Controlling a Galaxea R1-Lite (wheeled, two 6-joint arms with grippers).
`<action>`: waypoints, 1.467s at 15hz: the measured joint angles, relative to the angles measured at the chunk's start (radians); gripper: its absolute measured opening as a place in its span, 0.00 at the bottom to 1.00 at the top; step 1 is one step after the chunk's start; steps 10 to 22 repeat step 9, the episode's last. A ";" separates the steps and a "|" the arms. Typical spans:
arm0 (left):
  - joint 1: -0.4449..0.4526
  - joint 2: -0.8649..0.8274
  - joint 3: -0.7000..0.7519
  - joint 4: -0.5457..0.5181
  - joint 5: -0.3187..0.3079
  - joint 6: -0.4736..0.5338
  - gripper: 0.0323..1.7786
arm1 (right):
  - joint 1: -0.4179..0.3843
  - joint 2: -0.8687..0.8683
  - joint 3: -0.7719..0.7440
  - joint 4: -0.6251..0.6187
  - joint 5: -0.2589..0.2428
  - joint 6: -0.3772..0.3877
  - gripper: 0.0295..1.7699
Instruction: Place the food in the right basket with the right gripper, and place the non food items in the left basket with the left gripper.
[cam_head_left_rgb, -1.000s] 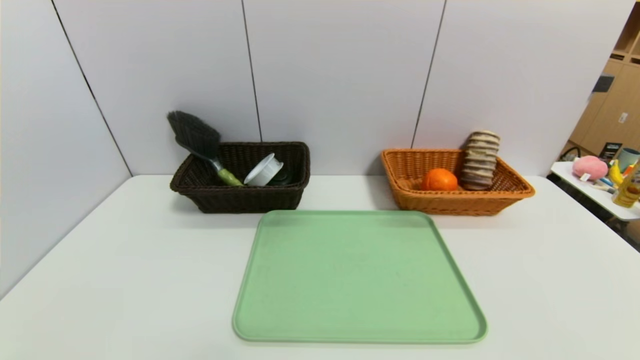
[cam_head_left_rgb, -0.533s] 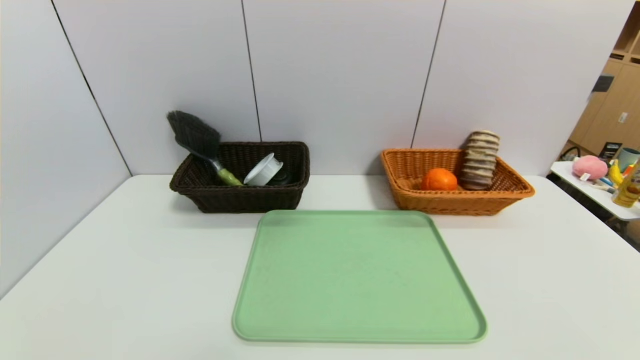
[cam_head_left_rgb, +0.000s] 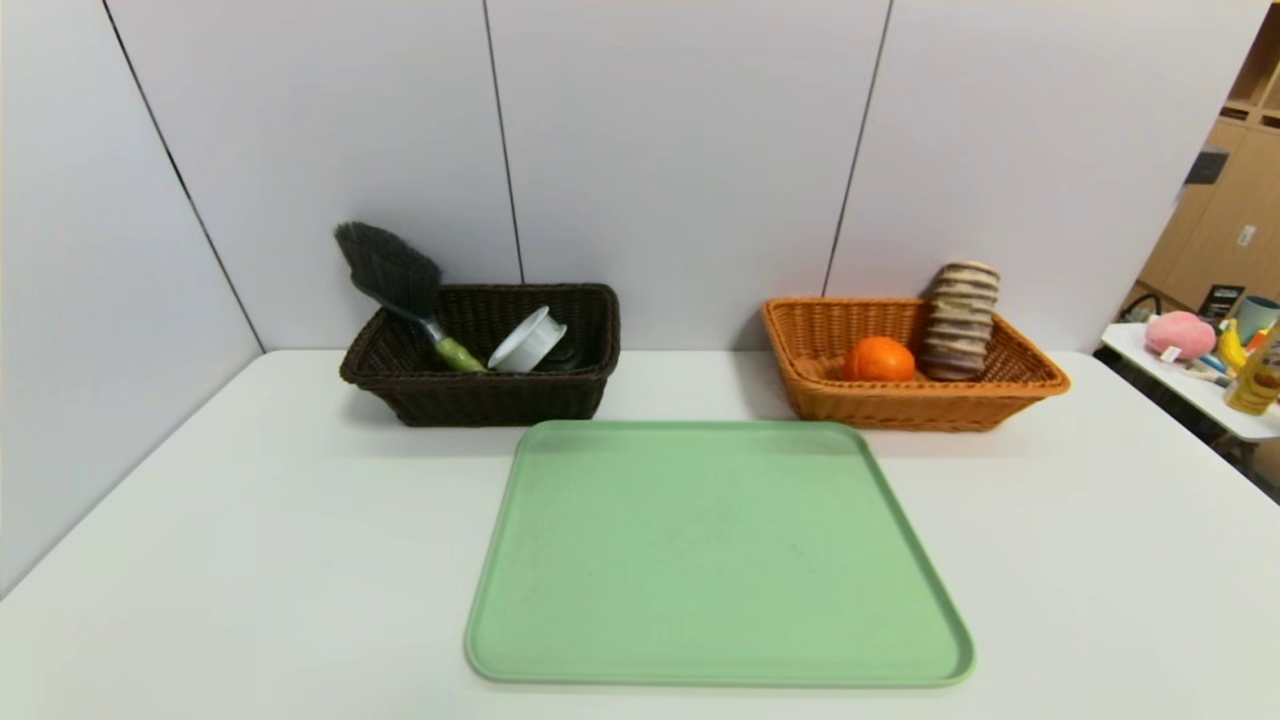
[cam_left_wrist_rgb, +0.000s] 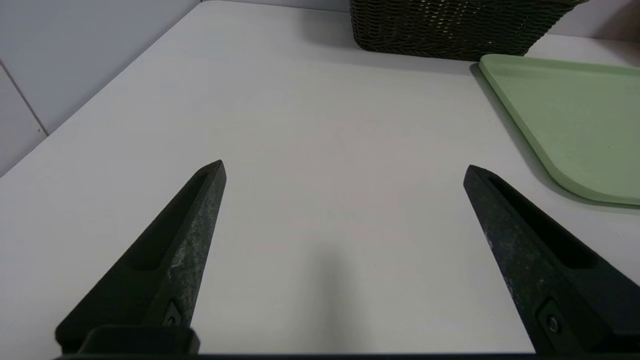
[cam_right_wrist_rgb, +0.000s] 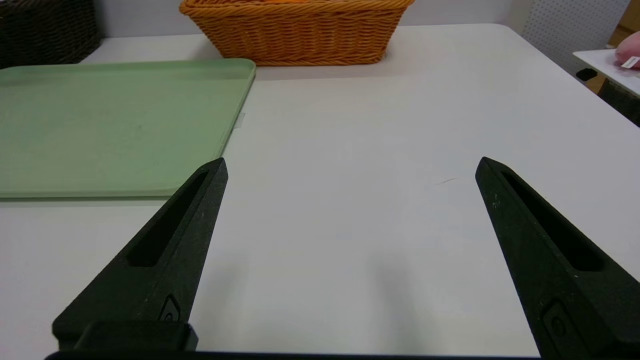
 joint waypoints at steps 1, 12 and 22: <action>0.000 0.000 0.000 0.000 0.000 0.000 0.95 | 0.000 0.000 0.000 0.000 0.000 0.001 0.97; 0.000 0.000 0.000 0.000 0.000 0.000 0.95 | 0.000 0.000 0.000 0.000 0.000 0.001 0.97; 0.000 0.000 0.000 0.000 0.000 0.000 0.95 | 0.000 0.000 0.000 0.000 0.000 0.001 0.97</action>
